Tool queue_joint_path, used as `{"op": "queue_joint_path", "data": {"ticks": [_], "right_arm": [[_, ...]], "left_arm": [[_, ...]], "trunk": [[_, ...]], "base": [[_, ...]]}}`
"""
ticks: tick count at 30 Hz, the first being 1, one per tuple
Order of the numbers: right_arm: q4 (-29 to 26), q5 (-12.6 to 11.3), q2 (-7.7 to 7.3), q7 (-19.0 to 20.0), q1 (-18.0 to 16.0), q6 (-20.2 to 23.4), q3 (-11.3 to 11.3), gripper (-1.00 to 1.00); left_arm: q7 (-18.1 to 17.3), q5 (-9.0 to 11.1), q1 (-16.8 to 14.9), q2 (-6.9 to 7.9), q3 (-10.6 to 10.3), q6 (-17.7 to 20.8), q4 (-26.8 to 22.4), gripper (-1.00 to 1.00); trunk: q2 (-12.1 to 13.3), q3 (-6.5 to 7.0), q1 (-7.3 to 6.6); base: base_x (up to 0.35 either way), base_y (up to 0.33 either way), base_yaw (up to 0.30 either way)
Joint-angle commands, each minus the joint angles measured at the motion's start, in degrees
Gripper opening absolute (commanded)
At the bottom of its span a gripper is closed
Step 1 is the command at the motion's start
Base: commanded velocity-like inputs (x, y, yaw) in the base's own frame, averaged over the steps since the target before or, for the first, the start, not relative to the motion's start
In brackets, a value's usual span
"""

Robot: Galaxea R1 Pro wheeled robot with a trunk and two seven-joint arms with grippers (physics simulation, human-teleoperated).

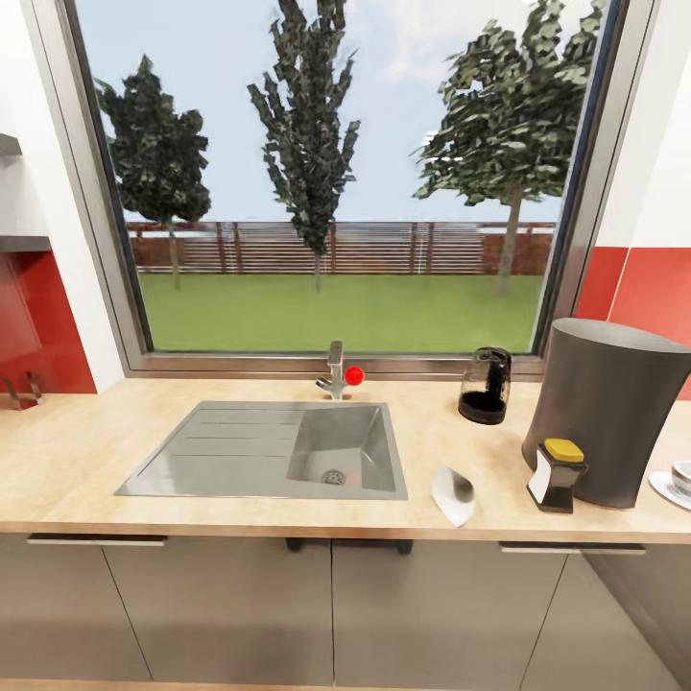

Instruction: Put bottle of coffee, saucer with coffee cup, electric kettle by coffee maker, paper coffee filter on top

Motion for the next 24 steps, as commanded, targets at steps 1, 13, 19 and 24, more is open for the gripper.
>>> {"op": "queue_joint_path", "data": {"ticks": [1, 13, 19, 24], "right_arm": [[0.2, 0.2, -0.02, 0.2, -0.1, -0.3, -0.5, 1.0], [0.2, 0.3, 0.32, 0.2, -0.1, -1.7, -0.6, 1.0], [0.2, 0.2, 1.15, 0.0, -0.1, -1.7, -0.6, 1.0], [0.1, -0.2, 0.92, -0.6, -0.1, -1.8, -0.9, 1.0]], "left_arm": [[-0.6, 0.3, 0.0, -0.05, 0.5, 0.2, -0.1, 1.0], [-0.6, 0.2, 0.0, -0.1, 0.4, 0.2, 0.0, 1.0], [-0.6, 0.2, 0.0, -0.1, 0.4, 0.2, 0.0, 1.0], [-0.4, -6.2, 0.0, 0.41, 0.4, 0.4, -0.1, 1.0]], "trunk": [[-0.1, -0.07, 0.01], [-0.1, -0.07, 0.01], [-0.1, -0.07, 0.01], [-0.1, -0.07, 0.01]], "base": [[0.0, 0.0, 0.0], [0.0, 0.0, 0.0], [0.0, 0.0, 0.0], [0.0, 0.175, 0.0]]}}
